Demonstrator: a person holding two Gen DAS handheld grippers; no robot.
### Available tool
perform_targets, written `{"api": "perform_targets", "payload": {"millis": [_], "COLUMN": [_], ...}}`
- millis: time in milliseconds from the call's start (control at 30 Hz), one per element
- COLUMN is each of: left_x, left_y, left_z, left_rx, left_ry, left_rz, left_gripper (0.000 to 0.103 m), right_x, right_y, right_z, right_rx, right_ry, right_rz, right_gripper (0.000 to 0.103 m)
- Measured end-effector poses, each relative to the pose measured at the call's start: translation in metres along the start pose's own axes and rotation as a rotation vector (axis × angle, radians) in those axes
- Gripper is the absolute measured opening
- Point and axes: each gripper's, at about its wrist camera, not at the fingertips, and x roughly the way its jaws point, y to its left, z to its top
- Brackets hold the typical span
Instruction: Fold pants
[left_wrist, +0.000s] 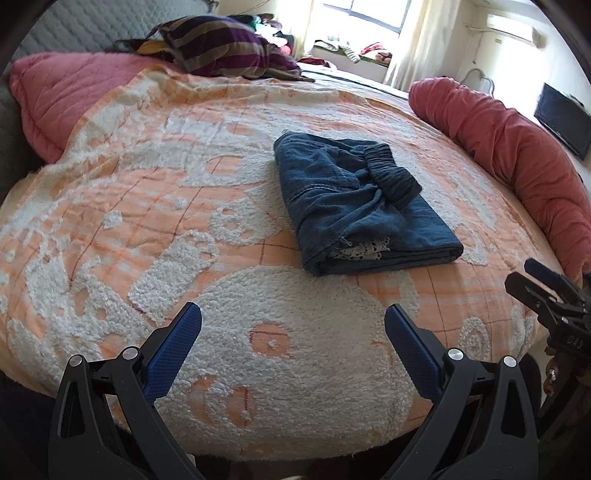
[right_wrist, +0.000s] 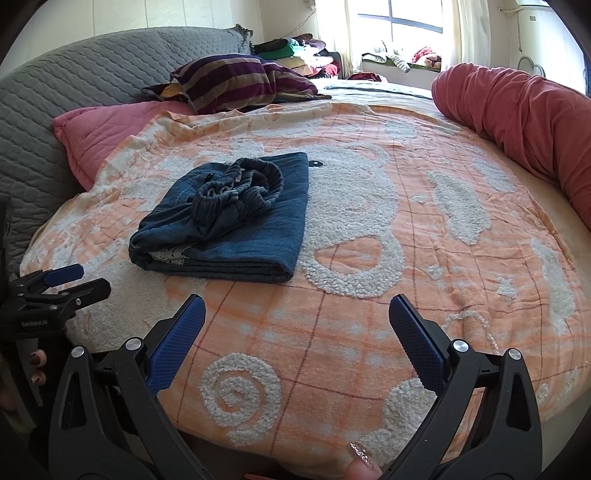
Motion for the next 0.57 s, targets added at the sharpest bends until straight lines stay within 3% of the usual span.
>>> {"api": "perform_targets", "payload": {"millis": [200,267,367,467,567], "left_x": [0.0,0.003,0.024,0.046,0.065], "left_y": [0.021,0.037,0.077,0.129,0.184], "left_z": [0.03,0.051,0.079,0.104,0.126], "left_rx": [-0.111,-0.129,-0.211,-0.302,-0.371], "left_ry": [0.03,0.019,0.066,0.097,0.103], "left_rz": [-0.048,0.02,0.117,0.242,0.397], "left_gripper": [0.099,0.099,0.099,0.099,0.099], "right_x": [0.005,0.009,0.016,0.028,0.043], "right_y": [-0.027,-0.041,-0.079,-0.13,-0.195], "right_z": [0.005,0.009,0.018,0.028,0.039], "right_rx": [0.039,0.065,0.11,0.17,0.233], "right_ry": [0.01,0.014,0.014,0.031,0.054], "right_rz": [-0.03,-0.049,-0.098,-0.192,-0.342], "right_gripper": [0.094,0.094,0.094,0.094,0.094]}}
